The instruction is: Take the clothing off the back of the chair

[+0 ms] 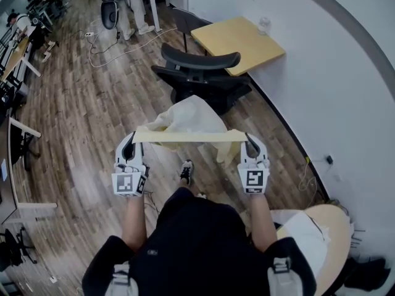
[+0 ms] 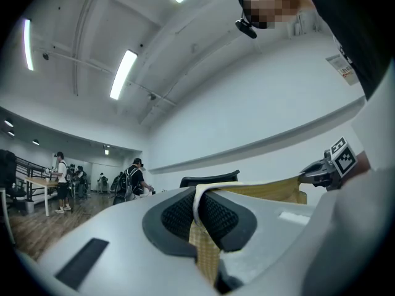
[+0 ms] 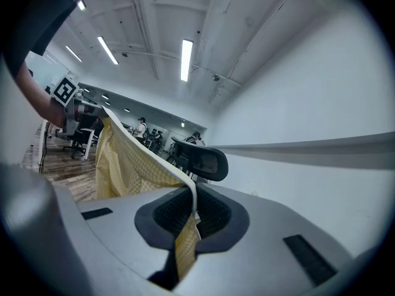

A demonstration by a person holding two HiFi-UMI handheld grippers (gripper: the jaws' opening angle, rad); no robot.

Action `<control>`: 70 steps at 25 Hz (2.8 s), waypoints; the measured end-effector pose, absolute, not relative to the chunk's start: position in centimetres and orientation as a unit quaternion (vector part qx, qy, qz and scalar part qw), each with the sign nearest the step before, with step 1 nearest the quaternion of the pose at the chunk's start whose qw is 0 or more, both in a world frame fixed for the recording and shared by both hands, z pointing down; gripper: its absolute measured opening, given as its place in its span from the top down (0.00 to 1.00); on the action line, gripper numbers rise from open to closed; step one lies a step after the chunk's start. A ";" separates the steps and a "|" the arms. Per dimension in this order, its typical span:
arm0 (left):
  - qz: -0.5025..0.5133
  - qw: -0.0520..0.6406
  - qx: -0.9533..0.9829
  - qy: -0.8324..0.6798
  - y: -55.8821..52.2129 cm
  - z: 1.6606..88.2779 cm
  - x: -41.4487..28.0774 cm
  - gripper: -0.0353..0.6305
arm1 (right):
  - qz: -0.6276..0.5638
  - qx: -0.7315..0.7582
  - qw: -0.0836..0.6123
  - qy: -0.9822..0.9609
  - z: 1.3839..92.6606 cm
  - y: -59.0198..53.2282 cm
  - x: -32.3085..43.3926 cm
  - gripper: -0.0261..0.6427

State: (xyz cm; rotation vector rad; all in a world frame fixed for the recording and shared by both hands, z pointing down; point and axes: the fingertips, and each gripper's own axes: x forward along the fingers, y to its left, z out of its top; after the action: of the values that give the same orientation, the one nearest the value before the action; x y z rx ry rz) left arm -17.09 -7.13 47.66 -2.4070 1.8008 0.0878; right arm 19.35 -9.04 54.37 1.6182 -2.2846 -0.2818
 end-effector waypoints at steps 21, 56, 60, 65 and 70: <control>0.024 0.071 -0.791 0.607 -2.2 47.4 -17.7 0.94 | -0.098 0.556 0.163 -0.809 54.7 -5.1 18.6 0.96; 0.020 0.071 -0.790 0.608 -1.7 47.4 -16.7 0.94 | -0.097 0.556 0.168 -0.809 55.1 -5.0 19.6 0.96; 0.018 0.068 -0.791 0.607 -1.7 47.7 -16.5 0.94 | -0.096 0.555 0.165 -0.810 55.2 -5.0 19.7 0.96; 0.014 0.067 -0.791 0.608 -1.5 47.8 -16.7 0.94 | -0.096 0.551 0.168 -0.812 55.3 -5.0 19.4 0.96; 0.011 0.066 -0.791 0.609 -1.7 48.0 -17.0 0.94 | -0.095 0.550 0.167 -0.813 55.5 -5.2 19.1 0.96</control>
State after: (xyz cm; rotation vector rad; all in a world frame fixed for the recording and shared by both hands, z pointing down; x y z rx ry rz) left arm -16.98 -1.70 48.03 -2.3854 1.8361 0.0338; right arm 19.11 -5.17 55.49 1.5652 -2.3141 -0.2693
